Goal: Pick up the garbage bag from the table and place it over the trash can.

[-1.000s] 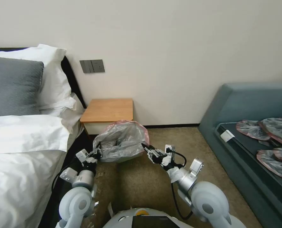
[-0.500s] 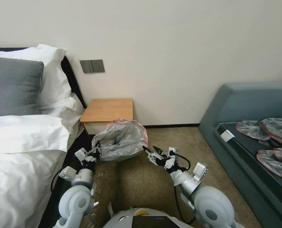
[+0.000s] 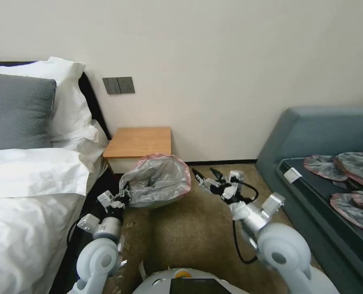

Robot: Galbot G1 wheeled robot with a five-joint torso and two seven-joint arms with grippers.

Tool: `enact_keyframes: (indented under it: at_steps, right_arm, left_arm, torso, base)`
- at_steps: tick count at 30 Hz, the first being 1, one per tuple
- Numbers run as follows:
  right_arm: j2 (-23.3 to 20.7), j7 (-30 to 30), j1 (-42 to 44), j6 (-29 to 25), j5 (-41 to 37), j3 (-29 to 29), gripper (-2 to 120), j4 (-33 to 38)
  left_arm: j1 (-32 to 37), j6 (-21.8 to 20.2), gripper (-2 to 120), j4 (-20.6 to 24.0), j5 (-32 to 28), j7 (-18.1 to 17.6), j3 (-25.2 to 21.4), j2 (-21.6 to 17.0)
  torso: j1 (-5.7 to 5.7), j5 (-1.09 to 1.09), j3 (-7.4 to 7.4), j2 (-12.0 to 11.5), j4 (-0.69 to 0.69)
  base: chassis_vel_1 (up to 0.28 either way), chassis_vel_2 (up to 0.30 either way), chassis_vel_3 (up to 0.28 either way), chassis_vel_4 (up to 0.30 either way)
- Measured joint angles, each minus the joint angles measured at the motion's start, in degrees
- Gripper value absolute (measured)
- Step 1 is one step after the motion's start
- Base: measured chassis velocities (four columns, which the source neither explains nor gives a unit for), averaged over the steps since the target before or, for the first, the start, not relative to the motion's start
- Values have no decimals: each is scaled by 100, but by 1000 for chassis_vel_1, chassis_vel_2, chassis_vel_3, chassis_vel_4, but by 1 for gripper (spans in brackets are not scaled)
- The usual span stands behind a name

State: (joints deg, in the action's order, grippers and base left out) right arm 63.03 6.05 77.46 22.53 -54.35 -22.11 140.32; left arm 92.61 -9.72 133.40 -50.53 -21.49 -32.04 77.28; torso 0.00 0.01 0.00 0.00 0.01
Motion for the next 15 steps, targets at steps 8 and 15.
enact_keyframes:
  at_steps: [8, 15]
  right_arm:
    - [301, -45, -611, 43, -224, 271, 100, -564]
    - [444, -42, -725, 53, -419, 367, 100, -869]
  left_arm:
    - [46, -17, 9, 87, -30, -4, 8, 47]
    - [39, -44, 9, 116, -143, -21, 30, 52]
  torso:
    - [0, 0, 0, 0, 0]
    - [0, -1, 0, 0, -1]
  base:
    - [0, 0, 0, 0]
    - [0, 0, 0, 0]
